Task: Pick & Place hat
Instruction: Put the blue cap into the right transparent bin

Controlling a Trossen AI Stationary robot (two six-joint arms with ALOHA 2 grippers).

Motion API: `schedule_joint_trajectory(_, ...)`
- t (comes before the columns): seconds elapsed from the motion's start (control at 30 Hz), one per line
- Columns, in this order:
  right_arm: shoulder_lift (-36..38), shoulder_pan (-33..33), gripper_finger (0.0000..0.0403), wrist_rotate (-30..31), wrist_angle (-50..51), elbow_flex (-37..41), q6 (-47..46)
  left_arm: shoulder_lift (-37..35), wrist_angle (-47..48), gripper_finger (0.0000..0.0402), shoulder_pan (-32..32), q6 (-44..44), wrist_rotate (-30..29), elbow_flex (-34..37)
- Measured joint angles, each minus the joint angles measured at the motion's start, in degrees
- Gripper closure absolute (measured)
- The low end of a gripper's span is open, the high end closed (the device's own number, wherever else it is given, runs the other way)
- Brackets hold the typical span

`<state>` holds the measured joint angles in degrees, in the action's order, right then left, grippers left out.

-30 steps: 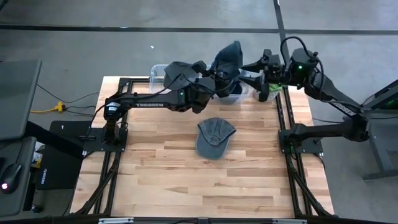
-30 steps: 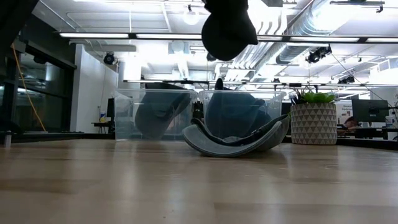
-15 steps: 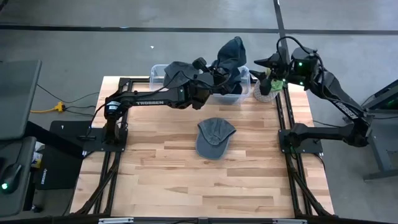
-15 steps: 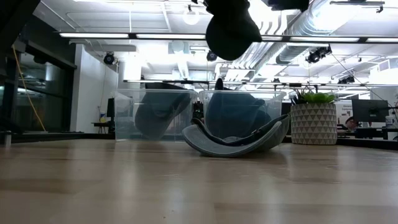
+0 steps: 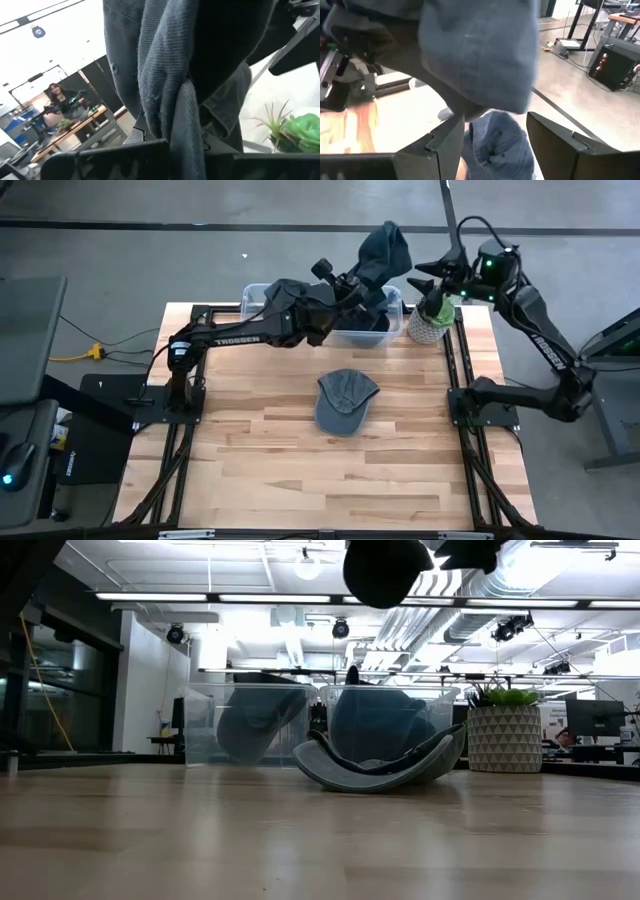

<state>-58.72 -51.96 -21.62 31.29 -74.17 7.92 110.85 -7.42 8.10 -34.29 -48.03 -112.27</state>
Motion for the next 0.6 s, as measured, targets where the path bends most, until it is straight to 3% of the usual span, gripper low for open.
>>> schedule_joint_trajectory(0.2, 0.0, -6.1, 0.0194, -11.6, -3.6, 0.0, -0.4, 0.0, 0.4, 0.0401, 0.3, 0.1, 2.7, -1.1)
schedule_joint_trajectory(0.6, -1.7, -12.1, 0.0194, -24.9, -7.3, 0.0, 2.7, 0.0, 0.8, 0.0401, 0.2, 3.2, 6.9, -1.1)
